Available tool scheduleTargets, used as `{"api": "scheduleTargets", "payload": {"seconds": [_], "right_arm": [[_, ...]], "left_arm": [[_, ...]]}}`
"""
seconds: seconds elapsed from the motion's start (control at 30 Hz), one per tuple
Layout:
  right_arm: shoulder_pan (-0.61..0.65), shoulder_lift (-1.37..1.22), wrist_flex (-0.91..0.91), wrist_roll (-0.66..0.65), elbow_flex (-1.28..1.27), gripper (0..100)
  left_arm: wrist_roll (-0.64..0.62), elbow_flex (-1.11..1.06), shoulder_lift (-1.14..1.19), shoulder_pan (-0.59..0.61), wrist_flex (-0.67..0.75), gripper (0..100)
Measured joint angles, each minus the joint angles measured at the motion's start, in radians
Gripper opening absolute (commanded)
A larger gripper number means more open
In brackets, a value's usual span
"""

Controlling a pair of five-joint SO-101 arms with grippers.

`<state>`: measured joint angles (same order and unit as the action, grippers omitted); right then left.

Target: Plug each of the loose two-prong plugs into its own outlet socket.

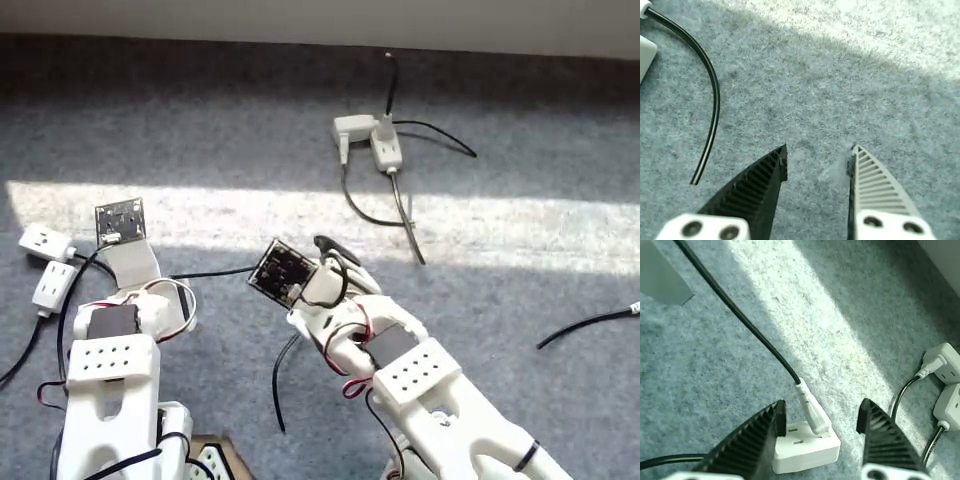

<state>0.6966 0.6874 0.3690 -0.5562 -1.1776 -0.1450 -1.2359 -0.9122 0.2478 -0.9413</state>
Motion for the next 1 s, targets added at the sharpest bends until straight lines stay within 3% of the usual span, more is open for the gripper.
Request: {"api": "scheduleTargets", "payload": {"seconds": [0.27, 0.43, 1.0], "right_arm": [[0.008, -0.356, 0.0, 0.017, 0.203, 23.6], [0.005, -0.485, 0.0, 0.021, 0.292, 16.0], [-0.044, -0.512, 0.086, -0.025, 0.37, 13.4]], "left_arm": [[0.0, 0.0, 0.0, 0.0, 0.0, 21], [0.0, 0.0, 0.0, 0.0, 0.0, 21], [0.0, 0.0, 0.0, -0.002, 0.0, 21]]}}
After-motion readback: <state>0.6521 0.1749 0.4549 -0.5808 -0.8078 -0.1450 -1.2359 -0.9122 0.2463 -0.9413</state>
